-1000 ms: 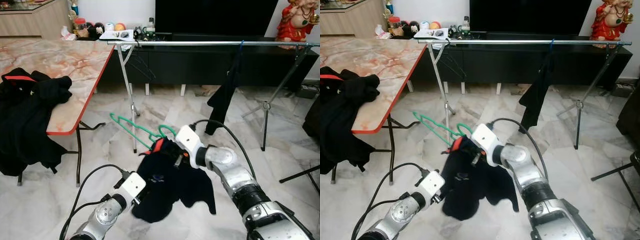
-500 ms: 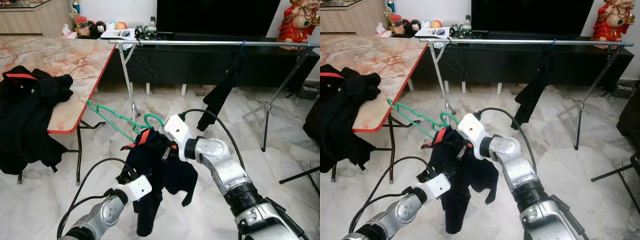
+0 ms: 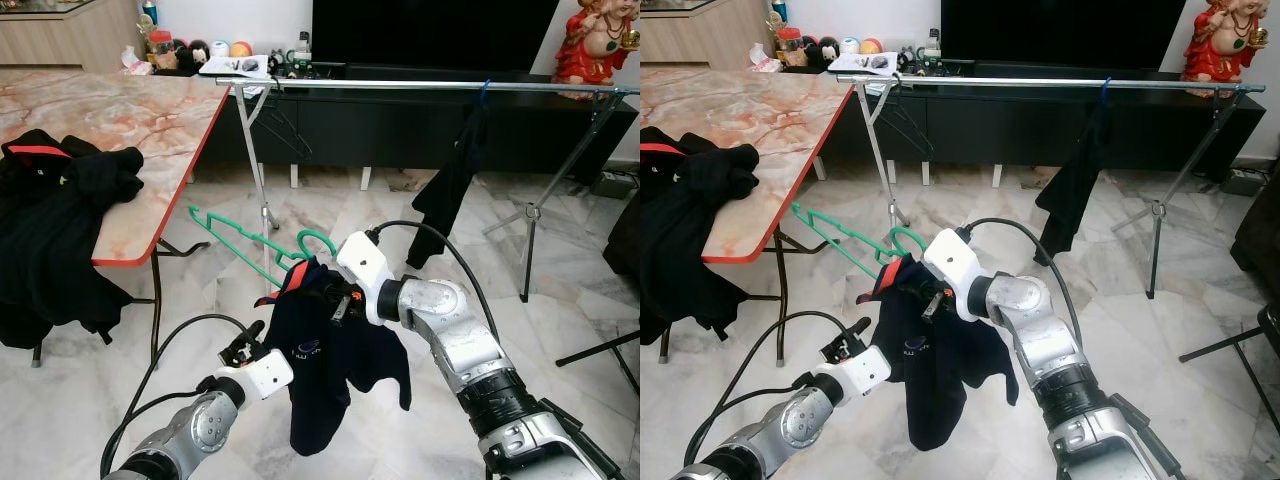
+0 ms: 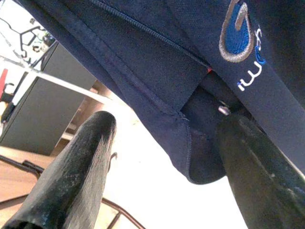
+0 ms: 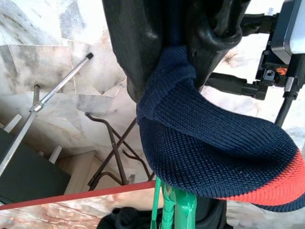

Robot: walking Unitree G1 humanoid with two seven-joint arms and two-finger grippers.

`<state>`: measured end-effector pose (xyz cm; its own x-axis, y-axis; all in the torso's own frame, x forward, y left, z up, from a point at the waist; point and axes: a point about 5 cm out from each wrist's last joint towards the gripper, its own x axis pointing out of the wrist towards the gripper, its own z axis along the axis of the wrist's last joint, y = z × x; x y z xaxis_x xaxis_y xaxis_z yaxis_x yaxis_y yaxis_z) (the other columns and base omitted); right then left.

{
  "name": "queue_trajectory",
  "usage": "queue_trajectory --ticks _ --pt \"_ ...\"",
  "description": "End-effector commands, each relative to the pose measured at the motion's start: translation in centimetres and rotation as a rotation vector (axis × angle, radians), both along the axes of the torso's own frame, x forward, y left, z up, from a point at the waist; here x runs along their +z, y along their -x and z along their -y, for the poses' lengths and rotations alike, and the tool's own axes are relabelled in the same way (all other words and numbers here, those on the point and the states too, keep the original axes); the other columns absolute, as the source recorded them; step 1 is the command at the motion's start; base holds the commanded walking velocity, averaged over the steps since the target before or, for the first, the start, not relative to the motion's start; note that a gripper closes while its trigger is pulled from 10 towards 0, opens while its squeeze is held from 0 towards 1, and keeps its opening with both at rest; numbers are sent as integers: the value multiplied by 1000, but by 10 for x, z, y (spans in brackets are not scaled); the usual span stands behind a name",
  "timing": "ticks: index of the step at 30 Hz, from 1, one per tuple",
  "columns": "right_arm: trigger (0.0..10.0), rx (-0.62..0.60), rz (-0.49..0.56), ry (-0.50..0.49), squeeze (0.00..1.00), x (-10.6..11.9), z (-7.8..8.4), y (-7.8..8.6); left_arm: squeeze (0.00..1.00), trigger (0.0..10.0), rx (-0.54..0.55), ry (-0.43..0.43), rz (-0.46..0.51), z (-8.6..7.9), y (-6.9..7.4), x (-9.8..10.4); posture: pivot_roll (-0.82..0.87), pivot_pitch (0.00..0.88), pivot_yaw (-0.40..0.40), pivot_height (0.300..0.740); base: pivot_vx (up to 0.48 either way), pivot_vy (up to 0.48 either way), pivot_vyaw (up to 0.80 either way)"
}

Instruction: Hang hanger

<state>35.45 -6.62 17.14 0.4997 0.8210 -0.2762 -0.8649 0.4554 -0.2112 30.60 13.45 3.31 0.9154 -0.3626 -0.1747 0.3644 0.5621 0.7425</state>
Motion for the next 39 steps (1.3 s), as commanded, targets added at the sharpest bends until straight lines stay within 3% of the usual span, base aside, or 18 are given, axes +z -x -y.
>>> queue_trajectory --ticks 1,16,27,38,39 --pt "0 17 31 -26 0 8 -5 2 0 10000 7 -17 -17 1 2 -5 106 54 -49 740 0 0 0" --pt "0 23 22 -46 0 10 -10 6 0 10000 167 -77 49 -10 -7 -2 104 44 -49 740 0 0 0" --pt "0 21 12 -82 0 15 -15 7 0 10000 155 -72 15 -1 -3 -8 99 46 -48 740 0 0 0" --pt "0 80 -6 -118 0 16 -29 19 0 10000 226 -71 35 -9 -6 -5 100 49 -48 740 0 0 0" --pt "0 80 -7 -116 0 16 -29 19 0 7922 243 -75 40 -11 -6 -5 100 49 -49 740 0 0 0"
